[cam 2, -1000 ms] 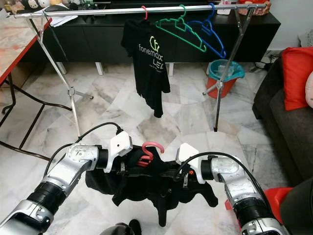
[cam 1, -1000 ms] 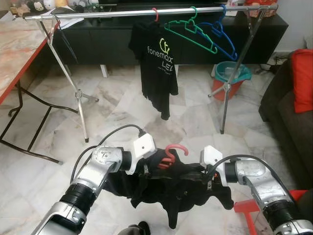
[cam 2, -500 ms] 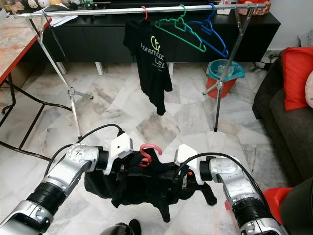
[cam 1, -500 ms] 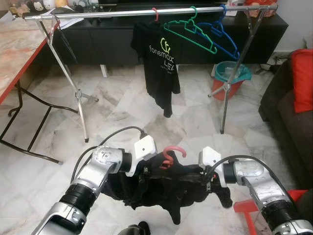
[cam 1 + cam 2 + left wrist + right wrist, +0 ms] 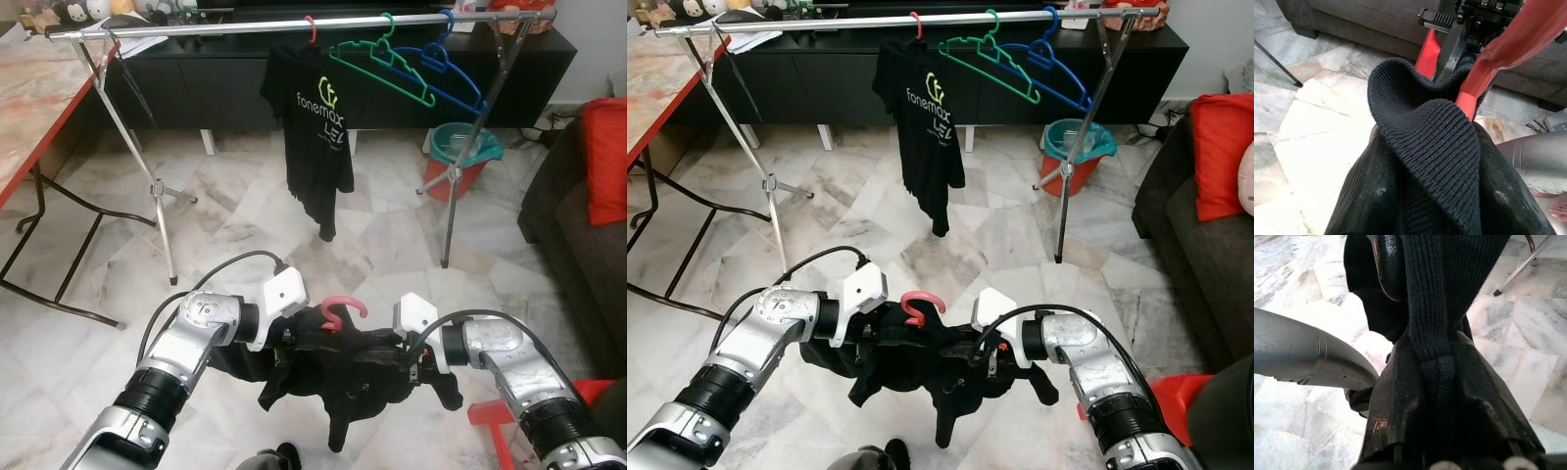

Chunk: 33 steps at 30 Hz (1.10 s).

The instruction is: Hang hanger

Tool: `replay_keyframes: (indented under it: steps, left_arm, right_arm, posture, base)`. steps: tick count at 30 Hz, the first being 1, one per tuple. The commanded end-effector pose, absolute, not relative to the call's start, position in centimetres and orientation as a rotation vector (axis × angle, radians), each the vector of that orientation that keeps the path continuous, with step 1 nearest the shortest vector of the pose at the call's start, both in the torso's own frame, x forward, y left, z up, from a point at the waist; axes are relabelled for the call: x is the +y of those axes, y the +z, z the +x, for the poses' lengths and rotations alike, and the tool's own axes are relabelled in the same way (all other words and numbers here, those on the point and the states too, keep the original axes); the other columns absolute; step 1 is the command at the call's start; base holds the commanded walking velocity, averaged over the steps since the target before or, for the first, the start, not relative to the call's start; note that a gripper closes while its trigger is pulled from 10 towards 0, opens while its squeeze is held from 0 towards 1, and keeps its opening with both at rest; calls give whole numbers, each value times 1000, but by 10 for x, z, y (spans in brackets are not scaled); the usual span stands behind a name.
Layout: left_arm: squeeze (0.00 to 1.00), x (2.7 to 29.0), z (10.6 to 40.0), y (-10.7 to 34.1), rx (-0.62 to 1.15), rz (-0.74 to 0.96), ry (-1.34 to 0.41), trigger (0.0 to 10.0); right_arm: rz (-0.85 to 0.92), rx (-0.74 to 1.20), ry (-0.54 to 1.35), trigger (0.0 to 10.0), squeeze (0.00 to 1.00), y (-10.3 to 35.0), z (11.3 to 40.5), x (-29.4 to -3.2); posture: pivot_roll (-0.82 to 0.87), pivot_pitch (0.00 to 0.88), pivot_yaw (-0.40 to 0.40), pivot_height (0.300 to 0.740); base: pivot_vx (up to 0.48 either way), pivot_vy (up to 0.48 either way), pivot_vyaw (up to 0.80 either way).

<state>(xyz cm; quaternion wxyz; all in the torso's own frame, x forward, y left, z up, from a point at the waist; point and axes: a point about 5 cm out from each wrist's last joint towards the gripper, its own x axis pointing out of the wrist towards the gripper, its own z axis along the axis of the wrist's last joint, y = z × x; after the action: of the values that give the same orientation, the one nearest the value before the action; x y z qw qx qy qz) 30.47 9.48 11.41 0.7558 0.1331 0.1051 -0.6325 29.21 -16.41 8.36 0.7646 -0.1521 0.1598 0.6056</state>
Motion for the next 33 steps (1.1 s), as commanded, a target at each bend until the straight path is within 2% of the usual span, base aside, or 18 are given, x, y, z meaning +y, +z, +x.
replay_keyframes:
  steps: [1,2,3,4,5,6,7,8,16,25,30,33]
  left_arm:
    - [0,90,297,112,232,278,-1438,0]
    - [0,90,297,112,231,275,-1436,0]
    - [0,90,297,112,229,273,-1434,0]
    - [0,90,297,112,228,271,-1433,0]
    - [0,90,297,113,227,268,-1431,0]
    - [0,90,297,113,227,267,-1432,0]
    - [0,91,297,113,227,267,-1432,0]
    - [0,91,296,113,228,267,-1432,0]
    - [0,92,296,112,231,273,-1430,0]
    - [0,95,295,109,241,295,-1427,0]
    - [0,97,294,106,252,300,-1425,0]
    - [0,103,292,95,291,359,-1406,0]
  right_arm:
    - [-355,278,1295,471,0,95,301,-160]
    - [-361,278,1284,2941,0,95,302,-161]
    - [-365,281,1277,8000,0,95,303,-161]
    - [-367,282,1274,9412,0,94,303,-161]
    - [-371,283,1265,10000,0,94,305,-161]
    - [-370,282,1261,10000,227,94,305,-161]
    - [-369,282,1258,10000,227,94,306,-161]
    - [-365,282,1259,10000,1000,94,306,-161]
    - [-358,306,1315,10000,1000,93,303,-160]
    - [-467,433,1388,10000,1000,80,292,-172]
    - [-451,401,1369,10000,1000,86,297,-172]
    - [-451,371,1353,10000,1000,92,302,-171]
  posture:
    - [80,112,26,736]
    - [80,112,26,736]
    - [80,111,27,736]
    - [81,108,27,736]
    - [82,104,28,736]
    - [82,102,28,736]
    - [82,101,28,736]
    - [81,98,28,736]
    - [77,85,27,736]
    - [76,76,21,736]
    - [74,74,22,736]
    - [74,71,22,736]
  base:
    - [0,0,0]
    - [0,0,0]
    - [0,0,0]
    - [0,0,0]
    - [0,0,0]
    - [0,0,0]
    - [0,0,0]
    - [0,0,0]
    - [0,0,0]
    - [0,0,0]
    - [0,0,0]
    - [0,0,0]
